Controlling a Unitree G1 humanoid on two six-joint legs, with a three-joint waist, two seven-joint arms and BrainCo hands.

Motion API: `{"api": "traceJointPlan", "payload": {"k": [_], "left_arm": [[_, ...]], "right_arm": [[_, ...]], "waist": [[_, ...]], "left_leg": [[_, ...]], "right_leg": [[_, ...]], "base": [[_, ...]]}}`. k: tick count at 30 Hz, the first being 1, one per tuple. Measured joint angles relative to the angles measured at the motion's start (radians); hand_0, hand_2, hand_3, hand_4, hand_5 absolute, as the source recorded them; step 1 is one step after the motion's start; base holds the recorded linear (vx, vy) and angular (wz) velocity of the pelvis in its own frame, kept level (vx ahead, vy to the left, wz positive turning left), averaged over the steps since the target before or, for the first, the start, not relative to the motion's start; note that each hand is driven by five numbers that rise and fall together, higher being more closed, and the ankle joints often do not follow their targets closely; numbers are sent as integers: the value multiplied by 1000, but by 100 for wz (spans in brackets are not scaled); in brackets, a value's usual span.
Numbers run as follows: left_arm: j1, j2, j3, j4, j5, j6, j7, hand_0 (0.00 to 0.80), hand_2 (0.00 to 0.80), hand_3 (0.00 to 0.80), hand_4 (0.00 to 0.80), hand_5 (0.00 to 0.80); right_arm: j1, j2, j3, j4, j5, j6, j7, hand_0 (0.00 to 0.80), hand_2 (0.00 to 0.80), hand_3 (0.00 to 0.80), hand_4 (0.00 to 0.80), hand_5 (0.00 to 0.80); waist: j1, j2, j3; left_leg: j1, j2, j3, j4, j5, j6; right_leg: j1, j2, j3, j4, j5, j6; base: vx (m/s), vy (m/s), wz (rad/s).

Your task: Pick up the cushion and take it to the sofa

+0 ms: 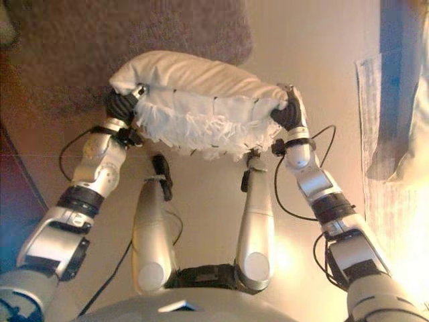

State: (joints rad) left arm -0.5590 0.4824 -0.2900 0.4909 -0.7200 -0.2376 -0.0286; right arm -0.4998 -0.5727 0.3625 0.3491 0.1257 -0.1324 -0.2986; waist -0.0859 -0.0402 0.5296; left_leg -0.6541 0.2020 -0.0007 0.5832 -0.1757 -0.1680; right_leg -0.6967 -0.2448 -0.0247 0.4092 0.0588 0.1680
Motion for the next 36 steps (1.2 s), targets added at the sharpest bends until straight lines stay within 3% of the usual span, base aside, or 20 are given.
{"api": "traceJointPlan", "payload": {"k": [6,10,13,17,19,22,24,29,36], "left_arm": [[86,-20,25,-76,31,65,23,800,800,800,800,800],[176,-33,60,-147,39,108,23,800,800,800,800,800],[255,-68,66,-169,39,128,22,800,800,800,800,800],[282,-125,63,-169,39,164,29,800,800,800,800,800],[286,-138,55,-168,39,168,34,800,800,800,800,800],[287,-137,56,-168,39,172,37,800,800,800,800,800],[288,-120,57,-168,42,186,46,800,800,800,800,800],[298,-81,68,-168,77,212,59,800,800,800,800,800],[299,-87,75,-149,99,215,121,800,800,800,800,800]], "right_arm": [[103,12,-69,-27,229,-3,166,800,800,800,800,800],[173,43,-117,-36,289,4,266,800,800,800,800,800],[241,49,-127,-38,291,29,310,800,800,800,800,800],[271,37,-155,-38,302,112,339,800,800,800,800,800],[274,28,-155,-35,341,145,350,800,800,800,800,800],[271,27,-154,-33,372,163,355,800,800,800,800,800],[273,47,-154,-33,399,189,357,800,800,800,800,800],[328,128,-154,-23,441,220,384,800,800,800,800,800],[302,168,-114,25,455,226,328,800,800,800,800,800]], "waist": [[22,2,-9],[24,5,-12],[24,28,-140],[25,54,-253],[26,58,-307],[40,59,-376],[57,44,-396],[76,1,-471],[76,-6,-489]], "left_leg": [[223,27,2,-106,18,-20],[403,54,2,-216,45,-41],[479,65,1,-304,53,-36],[575,57,7,-365,96,-18],[591,47,30,-370,107,-3],[632,23,25,-450,101,-14],[670,-2,28,-471,108,-35],[687,-18,34,-498,113,-30],[702,-26,36,-499,113,-28]], "right_leg": [[199,24,-33,-33,-23,-10],[360,52,-60,-81,-42,-22],[420,71,-70,-124,-58,-29],[540,72,-79,-201,-55,-15],[598,64,-97,-267,-31,-9],[635,54,-98,-333,-1,4],[655,35,-89,-352,16,12],[681,22,-90,-385,24,19],[697,14,-90,-388,32,20]], "base": [[203,-142,2],[323,-138,7],[301,-60,3],[165,19,21],[99,96,23],[121,140,5],[96,111,-22],[99,97,-1],[61,114,-1]]}}
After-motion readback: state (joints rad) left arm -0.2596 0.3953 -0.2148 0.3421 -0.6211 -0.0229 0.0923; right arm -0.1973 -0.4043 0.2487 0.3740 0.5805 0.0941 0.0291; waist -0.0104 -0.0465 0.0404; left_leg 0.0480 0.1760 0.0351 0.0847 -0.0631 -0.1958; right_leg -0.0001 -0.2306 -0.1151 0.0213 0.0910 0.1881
